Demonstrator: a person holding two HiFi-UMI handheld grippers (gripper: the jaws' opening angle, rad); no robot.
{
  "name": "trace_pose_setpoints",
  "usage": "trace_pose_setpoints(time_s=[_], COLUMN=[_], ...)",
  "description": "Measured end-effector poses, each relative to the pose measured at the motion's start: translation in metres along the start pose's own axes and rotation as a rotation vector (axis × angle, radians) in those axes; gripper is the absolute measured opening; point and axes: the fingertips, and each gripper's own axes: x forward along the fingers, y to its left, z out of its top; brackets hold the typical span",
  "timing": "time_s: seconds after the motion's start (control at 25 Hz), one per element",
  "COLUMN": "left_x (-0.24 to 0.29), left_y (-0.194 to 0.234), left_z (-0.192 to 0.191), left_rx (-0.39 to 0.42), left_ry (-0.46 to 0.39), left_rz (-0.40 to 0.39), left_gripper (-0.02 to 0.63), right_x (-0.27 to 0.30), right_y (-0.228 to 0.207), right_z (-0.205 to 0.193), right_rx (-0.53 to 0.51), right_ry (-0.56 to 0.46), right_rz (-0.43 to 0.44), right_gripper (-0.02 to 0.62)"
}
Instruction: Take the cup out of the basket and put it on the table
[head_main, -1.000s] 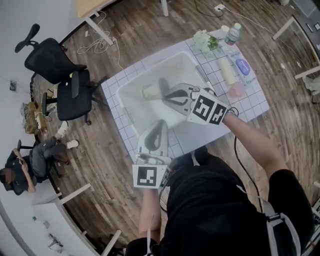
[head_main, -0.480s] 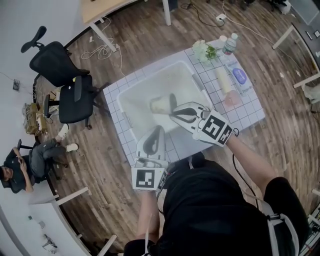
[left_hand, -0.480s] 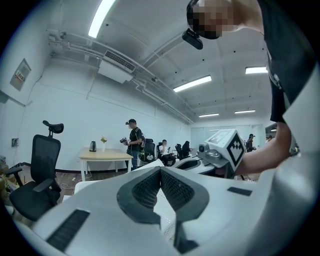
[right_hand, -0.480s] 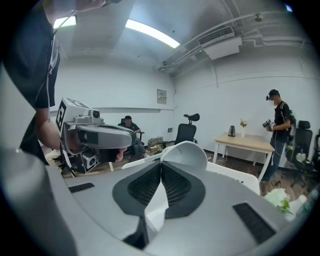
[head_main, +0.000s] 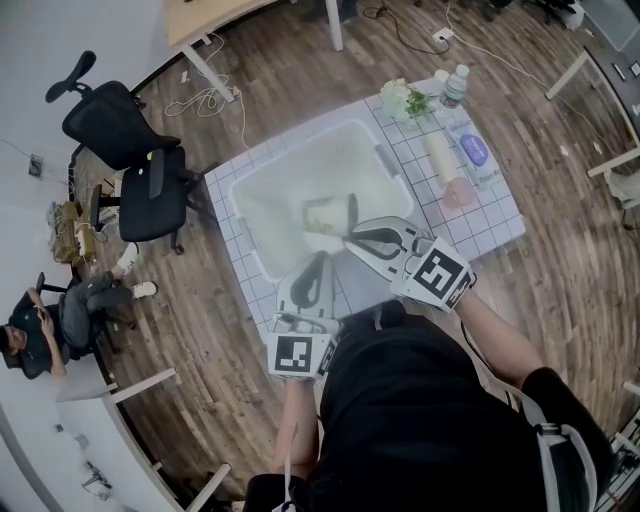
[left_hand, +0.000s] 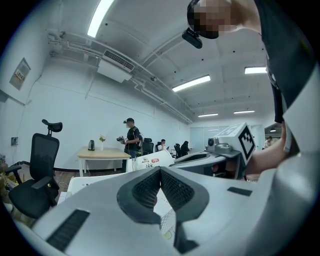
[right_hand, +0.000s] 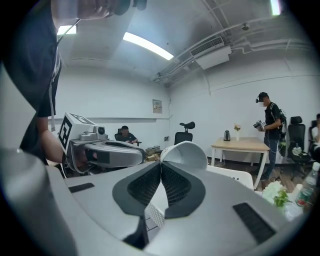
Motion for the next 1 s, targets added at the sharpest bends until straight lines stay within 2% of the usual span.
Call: trace_pose_setpoints(time_s=[0.4,0.68,0.84,1.0], left_x=[-0.003,-0.005,-0.01,-0.014], left_y=[-0.024,-0.045,-0.055,-0.064], left_z=[-0.002,-0.017,-0.03,-0.033], left_rx=[-0.009,-0.024,-0.037,-0.039], left_ry=[0.002,0.043,0.068,0.067], left_rz=[0.029,0.081,0.111,0.106], left_gripper=[0.009,0.009,0.009,0.009], right_x=[-0.028,-0.045,-0.054,-0.059], right_y=[0.01,0.013,0.019,0.019], right_z=[-0.006,-0.016,-0.028,-0.032], right_rx=[0.018,-0.029,0.005,0.014], right_ry=[-0.041,-0.042,-0.047,-0.06], right_rz=[0.002,0.033,0.044,0.037], right_gripper=[0.021,0.021,0.021,0.021])
